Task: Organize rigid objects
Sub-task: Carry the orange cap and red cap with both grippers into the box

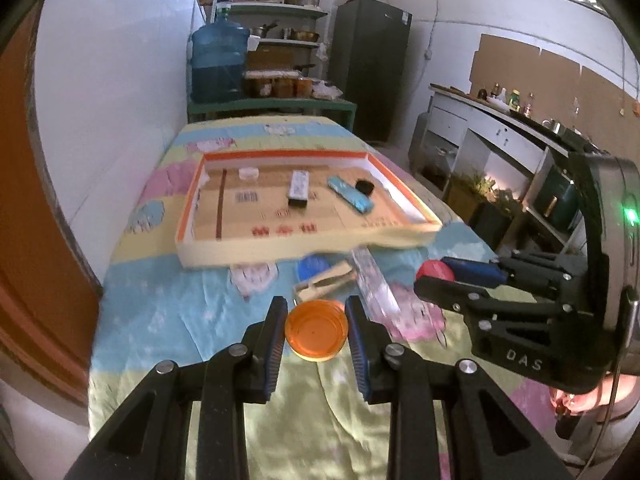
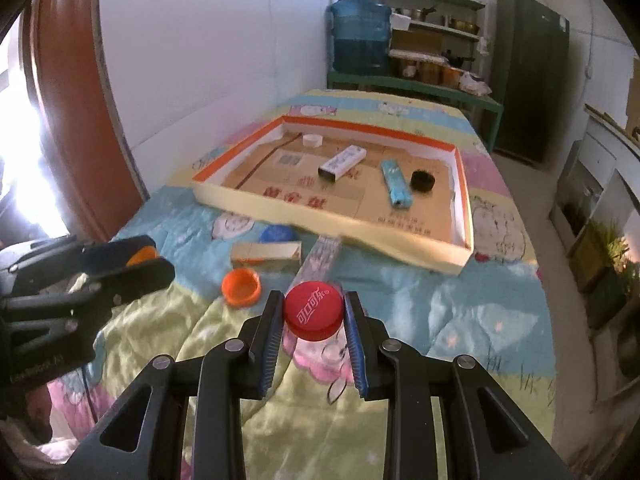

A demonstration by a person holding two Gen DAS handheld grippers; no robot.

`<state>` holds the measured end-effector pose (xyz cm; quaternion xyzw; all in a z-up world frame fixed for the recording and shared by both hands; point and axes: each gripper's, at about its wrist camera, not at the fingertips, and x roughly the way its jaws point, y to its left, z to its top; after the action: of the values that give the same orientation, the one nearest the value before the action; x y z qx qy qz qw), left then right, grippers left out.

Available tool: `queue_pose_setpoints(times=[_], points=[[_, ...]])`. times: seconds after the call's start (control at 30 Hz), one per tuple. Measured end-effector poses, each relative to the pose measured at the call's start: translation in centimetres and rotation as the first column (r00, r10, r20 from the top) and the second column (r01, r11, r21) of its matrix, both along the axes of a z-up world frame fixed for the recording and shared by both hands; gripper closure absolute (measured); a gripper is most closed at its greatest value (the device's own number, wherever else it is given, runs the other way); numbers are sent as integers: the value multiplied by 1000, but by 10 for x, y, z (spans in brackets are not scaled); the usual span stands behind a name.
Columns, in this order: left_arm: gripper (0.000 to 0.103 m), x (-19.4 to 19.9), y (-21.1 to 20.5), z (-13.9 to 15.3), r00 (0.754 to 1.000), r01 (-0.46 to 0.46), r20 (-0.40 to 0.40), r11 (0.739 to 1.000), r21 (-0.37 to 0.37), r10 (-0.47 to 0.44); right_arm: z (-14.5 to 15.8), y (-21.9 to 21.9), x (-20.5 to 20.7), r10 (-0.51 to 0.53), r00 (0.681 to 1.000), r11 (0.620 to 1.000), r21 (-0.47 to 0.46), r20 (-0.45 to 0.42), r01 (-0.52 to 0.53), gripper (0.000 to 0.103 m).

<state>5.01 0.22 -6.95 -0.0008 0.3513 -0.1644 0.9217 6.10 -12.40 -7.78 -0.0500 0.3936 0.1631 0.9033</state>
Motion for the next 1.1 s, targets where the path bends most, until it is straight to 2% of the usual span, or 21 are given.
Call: queue_pose_setpoints(times=[0.3,0.57,0.8,1.1], points=[[73,44,2,22,999,-44,16,999,-9,44,21,-5,33,-7,999,1000,-3,46,7,72],[73,88,3,33,996,-78,31,997,12,78,28,-7,68,-2,999,1000,0,50,2,72],[73,125,4,28,993,-115,21,993,23,115,26,-4,104,4,1000,1000,15,30,-4,72],[73,164,11,7,986,-164,-25,986,23,164,10,1,142,13,1000,1000,15,-10,-13,72]])
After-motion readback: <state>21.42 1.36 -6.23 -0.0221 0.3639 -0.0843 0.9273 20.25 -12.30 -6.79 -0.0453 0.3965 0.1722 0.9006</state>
